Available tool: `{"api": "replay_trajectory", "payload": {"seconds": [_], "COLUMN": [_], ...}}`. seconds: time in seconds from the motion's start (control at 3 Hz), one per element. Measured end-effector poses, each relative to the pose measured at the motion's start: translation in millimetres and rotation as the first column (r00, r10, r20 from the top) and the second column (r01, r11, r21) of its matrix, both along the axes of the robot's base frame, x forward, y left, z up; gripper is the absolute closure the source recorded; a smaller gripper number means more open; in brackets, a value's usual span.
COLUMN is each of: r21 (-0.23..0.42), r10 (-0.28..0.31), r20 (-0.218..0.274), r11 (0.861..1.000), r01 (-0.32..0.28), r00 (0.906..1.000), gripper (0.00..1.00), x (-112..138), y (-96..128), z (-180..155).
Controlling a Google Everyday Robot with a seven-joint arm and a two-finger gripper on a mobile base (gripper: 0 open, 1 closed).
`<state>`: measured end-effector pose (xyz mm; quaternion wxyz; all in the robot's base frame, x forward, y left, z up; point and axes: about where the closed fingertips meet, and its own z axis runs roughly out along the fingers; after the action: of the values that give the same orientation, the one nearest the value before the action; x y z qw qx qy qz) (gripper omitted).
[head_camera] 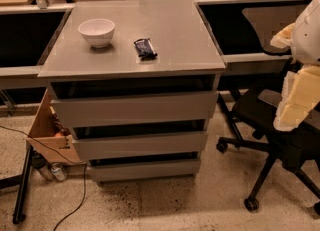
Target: Open top drawer
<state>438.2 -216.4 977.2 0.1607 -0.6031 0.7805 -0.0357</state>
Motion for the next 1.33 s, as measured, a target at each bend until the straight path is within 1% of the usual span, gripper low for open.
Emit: {"api": "replay_trajectory", "payload": {"seconds": [0.33,0.67,1.0,1.33], "r21": [0.003,0.01,0.066,0.222], "r10": [0.009,0.033,0.108,0.212], "r20": [0.001,0.001,0.001,-0.008], "r11": [1.0,0.999,0.992,0.953], "r01": [-0.009,-0.033,-0.108,-0.205], "r00": [1.0,0.9994,0.9941,0.9773], "gripper": [0.0,0.0,0.0,0.0], "x": [0.9,3.1,6.6,17.5], "y": [2.9,10.3,44.8,101.9], "z": [-1.8,-6.4,-26.2,-74.6]}}
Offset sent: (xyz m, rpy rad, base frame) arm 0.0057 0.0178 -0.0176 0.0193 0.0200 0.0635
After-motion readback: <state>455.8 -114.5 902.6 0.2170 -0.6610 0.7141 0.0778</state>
